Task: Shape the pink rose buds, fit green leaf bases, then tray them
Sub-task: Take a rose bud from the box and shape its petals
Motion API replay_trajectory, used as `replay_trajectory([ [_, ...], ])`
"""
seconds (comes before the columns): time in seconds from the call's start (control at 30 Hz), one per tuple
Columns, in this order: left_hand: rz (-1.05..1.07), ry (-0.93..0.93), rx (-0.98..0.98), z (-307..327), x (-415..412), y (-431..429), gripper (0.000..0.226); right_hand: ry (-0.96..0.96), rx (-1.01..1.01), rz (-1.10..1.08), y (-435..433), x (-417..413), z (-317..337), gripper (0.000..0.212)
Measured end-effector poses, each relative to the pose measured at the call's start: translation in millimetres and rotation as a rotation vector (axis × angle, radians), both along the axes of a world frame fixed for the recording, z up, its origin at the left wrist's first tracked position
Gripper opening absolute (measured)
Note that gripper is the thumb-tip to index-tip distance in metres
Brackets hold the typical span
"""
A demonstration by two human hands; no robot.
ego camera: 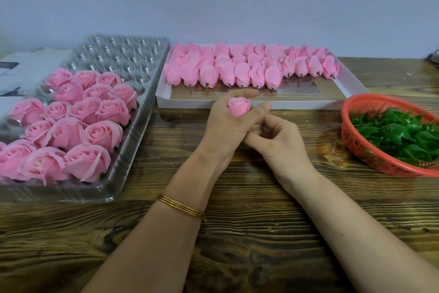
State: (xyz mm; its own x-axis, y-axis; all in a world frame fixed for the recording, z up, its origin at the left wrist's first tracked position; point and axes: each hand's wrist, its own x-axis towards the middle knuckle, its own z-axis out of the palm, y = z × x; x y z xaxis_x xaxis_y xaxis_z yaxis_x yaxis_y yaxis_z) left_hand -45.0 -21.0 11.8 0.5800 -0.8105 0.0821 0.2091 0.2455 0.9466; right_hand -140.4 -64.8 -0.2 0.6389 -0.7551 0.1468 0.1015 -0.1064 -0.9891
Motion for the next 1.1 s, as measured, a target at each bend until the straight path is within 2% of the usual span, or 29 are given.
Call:
replay_trajectory([
  [0.13,0.031,-0.009,0.013,0.8,0.4,-0.4,0.028,-0.003,0.049,0.017,-0.7,0.0,-1.9,0.017],
  [0.27,0.028,0.008,0.014,1.2,-4.3,-0.7,0.029,0.006,-0.015,-0.057,2.0,2.1,-3.2,0.03],
  [0.4,0.007,0.005,0.01,1.5,-4.8,-0.3,0.03,-0.008,-0.024,-0.081,2.0,2.6,-2.5,0.025],
  [0.5,-0.01,0.007,0.016,1.5,-2.0,0.4,0.032,-0.029,0.045,-0.054,0.4,1.4,-2.6,0.017],
  [0.6,-0.032,-0.026,0.045,0.0,2.3,1.0,0.031,-0.067,0.152,0.031,-0.1,0.5,-2.1,0.023],
  [0.77,-0.031,-0.049,0.049,-0.8,4.3,1.7,0.029,-0.149,0.325,0.142,1.3,0.6,0.1,0.018],
  [0.97,-0.005,-0.004,0.025,0.6,0.9,0.4,0.03,-0.053,0.115,-0.019,3.2,3.2,-2.2,0.027],
  [1.1,-0.016,0.003,0.019,2.3,-1.5,1.3,0.031,-0.063,0.101,-0.055,2.7,1.8,-4.6,0.023],
])
